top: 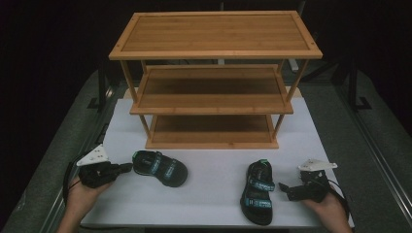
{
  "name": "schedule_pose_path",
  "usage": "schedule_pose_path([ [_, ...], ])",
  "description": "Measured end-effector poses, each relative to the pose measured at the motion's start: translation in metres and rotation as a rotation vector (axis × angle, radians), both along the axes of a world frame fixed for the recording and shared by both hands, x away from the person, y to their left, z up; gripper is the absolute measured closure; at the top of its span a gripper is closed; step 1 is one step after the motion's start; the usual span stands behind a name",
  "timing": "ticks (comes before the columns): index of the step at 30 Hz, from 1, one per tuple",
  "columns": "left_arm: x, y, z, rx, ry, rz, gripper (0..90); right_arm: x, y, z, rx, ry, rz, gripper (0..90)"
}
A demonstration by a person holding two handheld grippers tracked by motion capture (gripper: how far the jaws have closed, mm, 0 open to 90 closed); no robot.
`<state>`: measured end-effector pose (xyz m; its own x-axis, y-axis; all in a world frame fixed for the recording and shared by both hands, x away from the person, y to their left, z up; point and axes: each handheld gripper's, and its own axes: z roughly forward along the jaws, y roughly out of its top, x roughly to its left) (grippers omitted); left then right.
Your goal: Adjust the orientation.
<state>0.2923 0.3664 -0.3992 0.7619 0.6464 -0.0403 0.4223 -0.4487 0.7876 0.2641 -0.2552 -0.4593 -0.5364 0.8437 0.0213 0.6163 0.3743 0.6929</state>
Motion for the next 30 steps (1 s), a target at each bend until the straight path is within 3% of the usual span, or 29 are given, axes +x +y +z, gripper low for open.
schedule_pose_path([
  [4, 0.018, 0.006, 0.001, 0.025, -0.018, 0.035, 90.0, 0.000, 0.000, 0.000, 0.001, 0.001, 0.000, 0.0],
  [7, 0.033, 0.012, -0.002, -0.002, -0.011, 0.062, 90.0, 0.000, 0.000, 0.000, 0.000, 0.001, 0.000, 0.0],
  [10, 0.043, 0.012, -0.004, 0.019, -0.008, 0.067, 90.0, 0.000, 0.000, 0.000, 0.000, 0.001, 0.001, 0.0],
  [14, 0.061, 0.007, -0.009, -0.013, 0.007, 0.054, 90.0, 0.000, 0.000, 0.000, 0.001, 0.000, 0.000, 0.0],
  [23, 0.081, -0.013, -0.024, -0.009, 0.044, -0.003, 90.0, 0.000, 0.000, 0.000, 0.001, 0.000, 0.000, 0.0],
  [30, 0.084, -0.015, -0.031, -0.011, 0.077, -0.015, 90.0, 0.000, 0.000, 0.000, 0.001, 0.000, 0.000, 0.0],
])
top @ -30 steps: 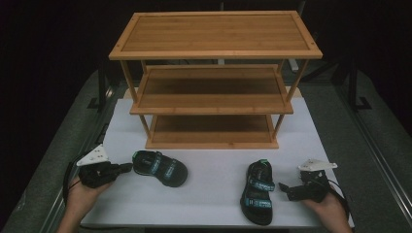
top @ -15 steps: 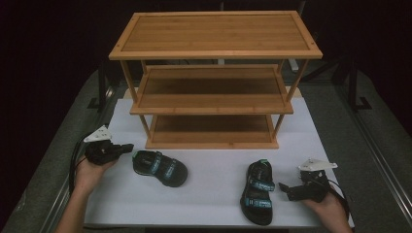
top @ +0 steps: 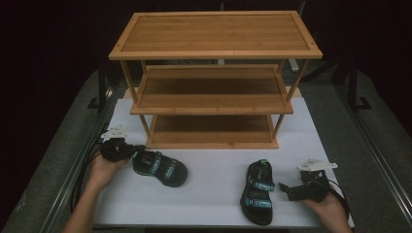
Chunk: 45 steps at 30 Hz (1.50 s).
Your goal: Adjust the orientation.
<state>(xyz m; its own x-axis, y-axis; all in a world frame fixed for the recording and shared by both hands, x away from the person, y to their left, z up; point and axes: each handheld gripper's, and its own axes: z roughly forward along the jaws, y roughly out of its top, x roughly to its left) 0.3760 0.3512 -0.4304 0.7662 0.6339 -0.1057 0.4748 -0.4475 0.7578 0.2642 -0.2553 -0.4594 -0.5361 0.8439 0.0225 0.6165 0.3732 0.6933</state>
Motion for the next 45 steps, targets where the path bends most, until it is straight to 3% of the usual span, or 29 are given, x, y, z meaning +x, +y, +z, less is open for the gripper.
schedule_pose_path([
  [7, -0.003, 0.001, 0.001, 0.011, 0.004, -0.001, 90.0, 0.000, 0.000, 0.000, 0.000, 0.000, 0.000, 0.0],
  [17, -0.016, 0.002, 0.005, 0.060, -0.001, -0.006, 90.0, 0.000, 0.000, 0.000, 0.001, 0.000, -0.001, 0.0],
  [22, -0.027, 0.010, 0.003, 0.027, 0.013, -0.004, 90.0, 0.000, 0.000, 0.000, 0.001, 0.000, -0.001, 0.0],
  [37, -0.062, 0.011, 0.003, 0.030, 0.020, -0.028, 90.0, 0.000, 0.000, 0.000, -0.001, 0.000, 0.000, 0.0],
  [45, -0.082, 0.007, 0.003, 0.008, 0.038, -0.060, 90.0, 0.000, 0.000, 0.000, 0.000, 0.001, -0.002, 0.0],
])
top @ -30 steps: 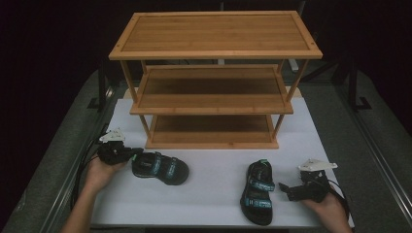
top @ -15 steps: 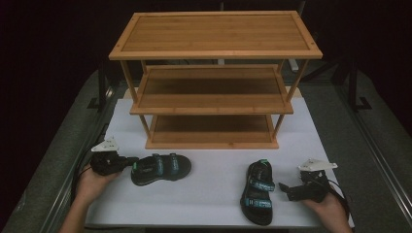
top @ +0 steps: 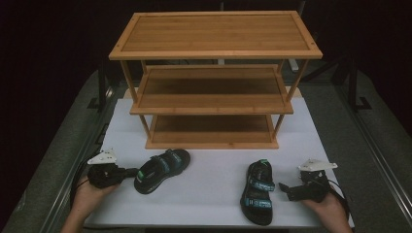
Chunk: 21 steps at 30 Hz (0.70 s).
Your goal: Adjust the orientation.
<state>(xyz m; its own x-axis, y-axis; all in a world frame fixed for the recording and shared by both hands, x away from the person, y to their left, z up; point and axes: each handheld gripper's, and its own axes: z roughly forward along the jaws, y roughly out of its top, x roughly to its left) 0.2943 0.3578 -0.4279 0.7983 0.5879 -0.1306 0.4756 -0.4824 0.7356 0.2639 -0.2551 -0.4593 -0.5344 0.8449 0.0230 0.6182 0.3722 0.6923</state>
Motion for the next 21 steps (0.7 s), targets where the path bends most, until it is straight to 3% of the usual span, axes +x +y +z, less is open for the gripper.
schedule_pose_path([
  [12, -0.024, -0.016, -0.003, -0.039, 0.022, -0.069, 90.0, 0.000, 0.000, 0.000, 0.000, 0.000, 0.000, 0.0],
  [21, -0.029, -0.033, -0.002, -0.042, 0.039, -0.138, 90.0, 0.000, 0.000, 0.000, 0.000, 0.000, 0.001, 0.0],
])
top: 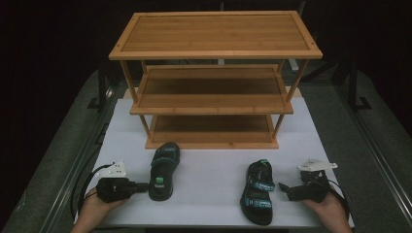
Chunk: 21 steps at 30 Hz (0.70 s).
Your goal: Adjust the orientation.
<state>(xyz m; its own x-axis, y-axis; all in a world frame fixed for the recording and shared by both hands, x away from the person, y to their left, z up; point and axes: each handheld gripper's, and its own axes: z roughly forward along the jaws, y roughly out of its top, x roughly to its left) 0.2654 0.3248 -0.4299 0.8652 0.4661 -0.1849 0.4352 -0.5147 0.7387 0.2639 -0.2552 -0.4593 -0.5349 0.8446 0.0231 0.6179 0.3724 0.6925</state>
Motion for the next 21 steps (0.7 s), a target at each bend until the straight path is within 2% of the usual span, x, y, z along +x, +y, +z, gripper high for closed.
schedule_pose_path([
  [4, -0.001, 0.000, 0.002, -0.002, 0.003, -0.007, 90.0, 0.000, 0.000, 0.000, 0.000, 0.000, 0.000, 0.0],
  [13, 0.003, 0.013, 0.024, -0.044, -0.047, 0.037, 89.3, 0.000, 0.000, 0.000, 0.000, 0.000, 0.000, 0.0],
  [14, 0.005, 0.014, 0.026, -0.045, -0.048, 0.043, 83.7, 0.000, 0.000, 0.000, 0.000, 0.000, 0.000, 0.0],
  [18, 0.011, 0.017, 0.035, -0.048, -0.063, 0.071, 73.9, 0.000, 0.000, 0.000, 0.000, 0.000, -0.001, 0.0],
  [21, 0.016, 0.015, 0.041, -0.036, -0.066, 0.088, 65.7, 0.000, 0.000, 0.000, -0.001, -0.001, 0.001, 0.0],
])
